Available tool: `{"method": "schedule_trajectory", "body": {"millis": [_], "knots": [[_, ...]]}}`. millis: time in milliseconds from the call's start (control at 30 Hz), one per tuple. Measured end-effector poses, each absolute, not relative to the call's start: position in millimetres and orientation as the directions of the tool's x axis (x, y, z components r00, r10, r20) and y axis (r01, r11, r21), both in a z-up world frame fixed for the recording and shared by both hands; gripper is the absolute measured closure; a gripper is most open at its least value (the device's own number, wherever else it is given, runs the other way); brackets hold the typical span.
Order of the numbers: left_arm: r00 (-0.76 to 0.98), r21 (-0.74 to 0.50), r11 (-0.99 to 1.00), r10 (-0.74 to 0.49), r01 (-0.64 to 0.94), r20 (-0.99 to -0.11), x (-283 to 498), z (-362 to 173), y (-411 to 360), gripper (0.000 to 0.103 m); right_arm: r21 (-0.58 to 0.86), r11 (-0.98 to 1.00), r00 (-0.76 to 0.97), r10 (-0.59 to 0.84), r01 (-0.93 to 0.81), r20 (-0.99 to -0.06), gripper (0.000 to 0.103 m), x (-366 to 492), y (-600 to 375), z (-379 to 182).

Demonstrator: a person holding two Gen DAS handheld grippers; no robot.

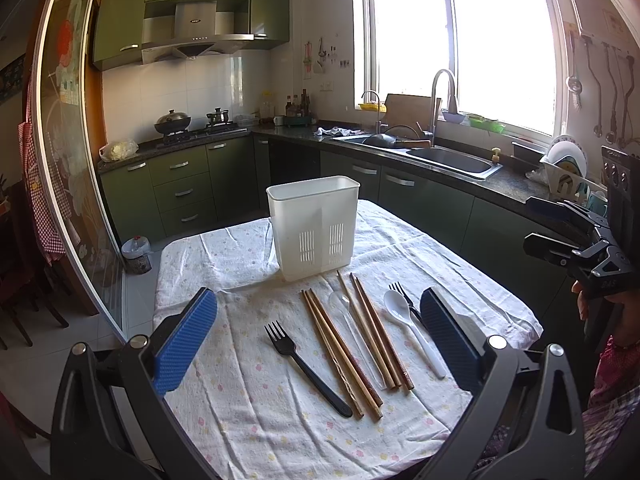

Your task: Organize utensils

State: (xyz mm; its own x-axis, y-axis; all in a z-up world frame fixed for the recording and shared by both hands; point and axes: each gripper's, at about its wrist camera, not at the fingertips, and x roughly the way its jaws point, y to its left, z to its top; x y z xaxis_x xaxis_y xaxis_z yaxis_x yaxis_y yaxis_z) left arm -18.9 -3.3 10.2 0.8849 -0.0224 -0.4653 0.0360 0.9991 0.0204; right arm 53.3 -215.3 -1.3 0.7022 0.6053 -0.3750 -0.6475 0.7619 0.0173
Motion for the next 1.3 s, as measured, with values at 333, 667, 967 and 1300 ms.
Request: {"method": "schedule_trajectory", "body": {"millis": [333,667,967,1300], "knots": [[0.860,0.004,0.999,-0.030,0.037,-0.509,-5.7,-1.9,-4.6,0.006,0.099,0.768,0.666,0.605,-0.633,-0.436,0.004,74.1,-220.5,-3.2],[0.600,-0.219,0.976,-0.169,-0.011,-0.782,78.7,-50.2,11.0,0.006,0.441,0.724,0.347,0.661,-0.531,-0.666,0.004,151.9,-219.9,-49.6],[0.376,-0.171,0.969,-0.094,-0.177,-0.922,142.2,-106.1,35.5,0.036,0.386,0.746,0.314,0.606,-0.543,-0.730,0.004,158.5,-197.0,-54.1],[0.260,-0.144,0.937,-0.059,-0.319,-0.964,148.0,-143.7,39.8,0.052,0.335,0.752,0.310,0.572,-0.567,-0.759,0.004,161.2,-179.8,-54.9]]}}
